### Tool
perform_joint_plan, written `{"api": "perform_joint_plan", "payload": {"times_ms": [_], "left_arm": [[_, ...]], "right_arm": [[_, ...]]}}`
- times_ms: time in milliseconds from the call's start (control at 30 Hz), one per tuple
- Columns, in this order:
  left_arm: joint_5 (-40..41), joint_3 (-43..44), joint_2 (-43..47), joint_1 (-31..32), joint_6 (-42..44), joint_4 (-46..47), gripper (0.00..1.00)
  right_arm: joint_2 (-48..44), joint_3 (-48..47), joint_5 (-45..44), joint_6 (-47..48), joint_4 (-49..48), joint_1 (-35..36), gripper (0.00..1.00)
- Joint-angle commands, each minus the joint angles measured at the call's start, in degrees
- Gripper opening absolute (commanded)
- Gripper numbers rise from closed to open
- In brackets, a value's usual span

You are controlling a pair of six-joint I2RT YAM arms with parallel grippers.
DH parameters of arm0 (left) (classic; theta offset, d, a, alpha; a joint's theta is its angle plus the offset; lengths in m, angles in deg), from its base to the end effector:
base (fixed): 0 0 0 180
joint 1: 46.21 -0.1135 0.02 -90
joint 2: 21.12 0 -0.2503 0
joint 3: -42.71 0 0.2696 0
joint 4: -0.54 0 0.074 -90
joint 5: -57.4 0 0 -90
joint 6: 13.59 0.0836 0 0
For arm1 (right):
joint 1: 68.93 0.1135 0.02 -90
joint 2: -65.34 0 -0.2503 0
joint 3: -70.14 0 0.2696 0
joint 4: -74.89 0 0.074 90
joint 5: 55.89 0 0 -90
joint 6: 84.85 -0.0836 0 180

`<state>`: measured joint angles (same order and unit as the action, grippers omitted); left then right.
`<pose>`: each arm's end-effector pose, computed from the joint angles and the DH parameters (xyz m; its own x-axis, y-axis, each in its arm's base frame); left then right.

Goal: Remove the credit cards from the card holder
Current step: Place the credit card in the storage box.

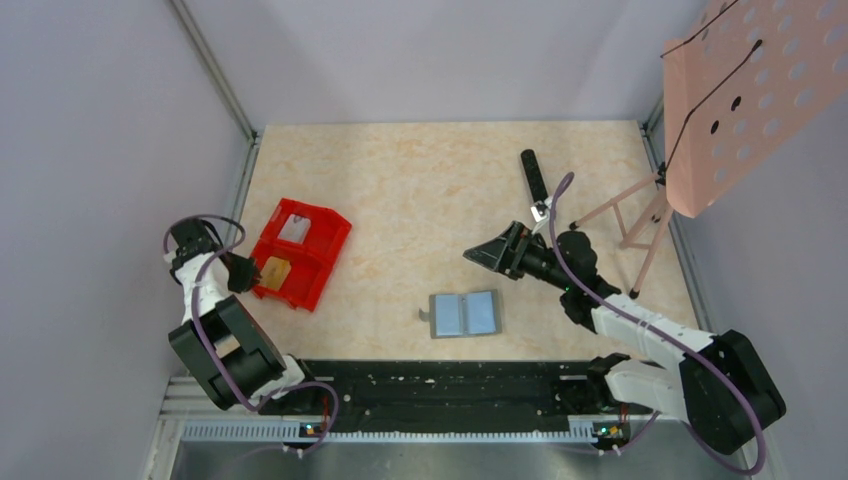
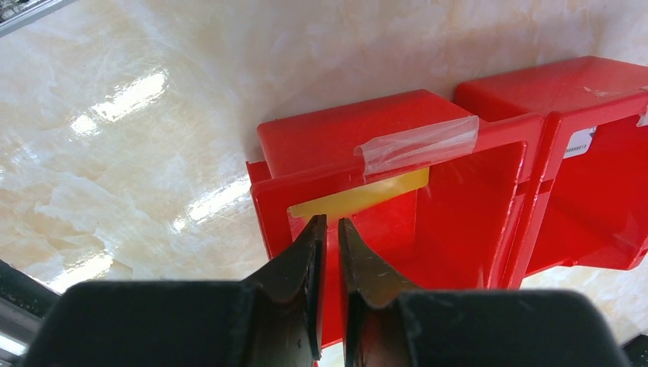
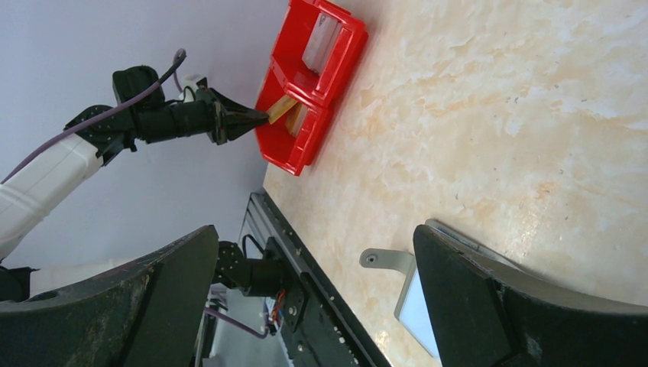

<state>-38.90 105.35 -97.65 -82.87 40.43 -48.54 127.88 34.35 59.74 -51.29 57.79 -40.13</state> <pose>0.2420 0.1687 0.1523 -0.2531 -0.9163 -0.3103 -0.8677 0.3569 -0.3461 0.2390 0.1726 0.1892 -0.7546 0.4425 -0.4846 -0.3243 0.3905 0.8616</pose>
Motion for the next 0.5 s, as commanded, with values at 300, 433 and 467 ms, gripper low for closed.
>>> {"api": "perform_joint_plan", "payload": {"times_ms": [300, 433, 467], "left_arm": [[2.5, 3.0, 0.4, -0.3, -1.3, -0.8, 0.21], [-0.2, 3.4, 1.7, -0.3, -1.4, 0.3, 0.24], [-1.1, 3.5, 2.1, -0.3, -1.5, 0.7, 0.26]], "right_arm": [[-0.3, -2.5, 1.3, 2.0, -0.8, -1.2, 0.99], [-0.2, -3.2, 1.8, 3.7, 0.5, -1.2, 0.99], [-0.3, -3.4, 1.8, 4.1, 1.1, -1.2, 0.99]]}}
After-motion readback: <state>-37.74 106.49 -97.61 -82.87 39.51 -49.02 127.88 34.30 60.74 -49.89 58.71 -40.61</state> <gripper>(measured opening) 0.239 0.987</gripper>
